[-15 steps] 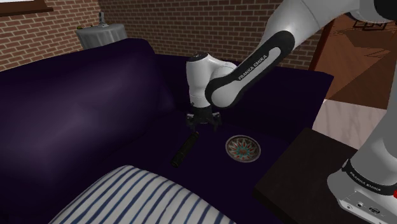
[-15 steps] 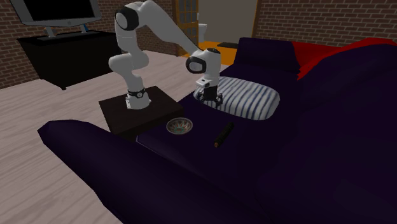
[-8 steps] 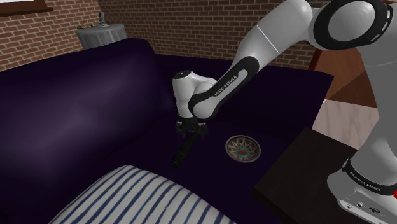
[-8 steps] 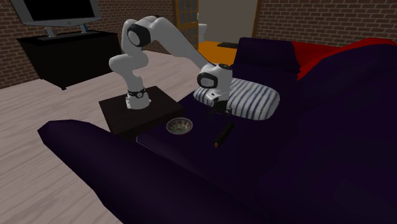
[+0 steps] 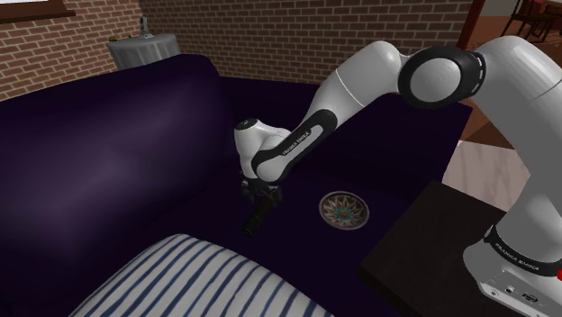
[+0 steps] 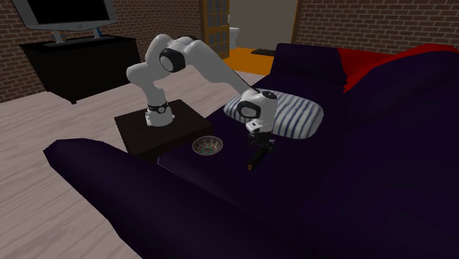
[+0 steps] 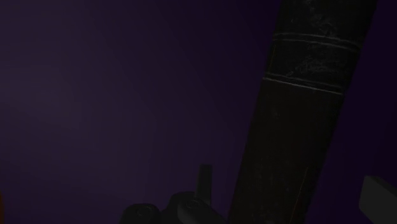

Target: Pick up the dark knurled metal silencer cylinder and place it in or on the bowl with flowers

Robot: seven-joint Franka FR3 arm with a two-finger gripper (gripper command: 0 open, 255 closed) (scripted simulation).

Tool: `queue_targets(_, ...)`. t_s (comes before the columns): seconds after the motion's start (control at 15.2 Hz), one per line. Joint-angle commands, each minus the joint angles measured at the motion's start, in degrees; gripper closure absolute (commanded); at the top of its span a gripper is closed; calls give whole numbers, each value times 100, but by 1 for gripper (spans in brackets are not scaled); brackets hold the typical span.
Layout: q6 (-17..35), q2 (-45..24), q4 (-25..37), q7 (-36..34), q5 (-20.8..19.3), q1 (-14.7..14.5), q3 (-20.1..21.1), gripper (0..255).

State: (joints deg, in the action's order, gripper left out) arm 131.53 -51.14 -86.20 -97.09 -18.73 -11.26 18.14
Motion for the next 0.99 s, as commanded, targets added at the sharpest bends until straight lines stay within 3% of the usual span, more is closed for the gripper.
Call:
queue_targets(0.0, 57, -148, 95, -29, -21, -39, -34, 0)
queue_targets(0.79, 195, -350, 162, -48, -64, -76, -84, 0)
queue_targets(0.86, 195, -350, 162, -48, -64, -76, -84, 255)
queue_targets(0.92, 195, -350, 162, -48, -64, -76, -84, 255)
